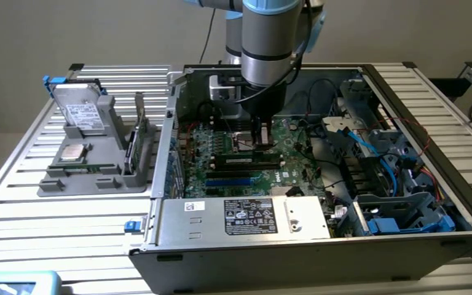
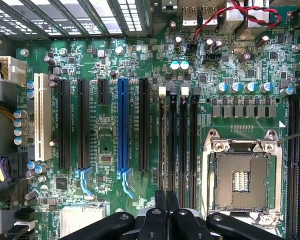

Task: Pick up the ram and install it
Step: 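Insert the ram into the slot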

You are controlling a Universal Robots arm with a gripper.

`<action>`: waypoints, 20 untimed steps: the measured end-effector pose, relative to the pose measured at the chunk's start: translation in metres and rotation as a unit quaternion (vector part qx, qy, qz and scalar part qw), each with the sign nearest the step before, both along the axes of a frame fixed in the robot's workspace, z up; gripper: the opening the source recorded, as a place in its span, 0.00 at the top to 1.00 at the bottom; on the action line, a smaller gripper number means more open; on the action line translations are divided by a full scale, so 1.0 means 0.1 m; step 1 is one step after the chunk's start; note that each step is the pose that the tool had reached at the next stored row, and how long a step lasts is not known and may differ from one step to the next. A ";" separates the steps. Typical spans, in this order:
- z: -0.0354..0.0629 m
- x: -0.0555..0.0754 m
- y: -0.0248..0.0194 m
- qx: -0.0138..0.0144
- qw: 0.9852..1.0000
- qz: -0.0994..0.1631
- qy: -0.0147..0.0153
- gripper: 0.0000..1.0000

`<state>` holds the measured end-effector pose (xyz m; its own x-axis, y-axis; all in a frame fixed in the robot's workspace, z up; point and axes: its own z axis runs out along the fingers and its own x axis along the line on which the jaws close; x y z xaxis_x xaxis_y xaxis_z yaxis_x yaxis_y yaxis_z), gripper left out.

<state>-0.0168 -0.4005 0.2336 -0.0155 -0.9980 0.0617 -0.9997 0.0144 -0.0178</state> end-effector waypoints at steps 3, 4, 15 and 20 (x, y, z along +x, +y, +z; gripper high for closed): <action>0.000 0.00 0.000 0.000 1.000 0.000 0.000 0.88; -0.001 0.00 0.000 0.000 1.000 0.000 0.000 0.88; 0.016 0.01 -0.005 0.000 1.000 0.000 -0.001 0.88; 0.015 0.00 -0.005 0.000 1.000 0.000 -0.005 0.88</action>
<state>-0.0163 -0.4009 0.2352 -0.0162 -0.9980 0.0613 -0.9995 0.0145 -0.0276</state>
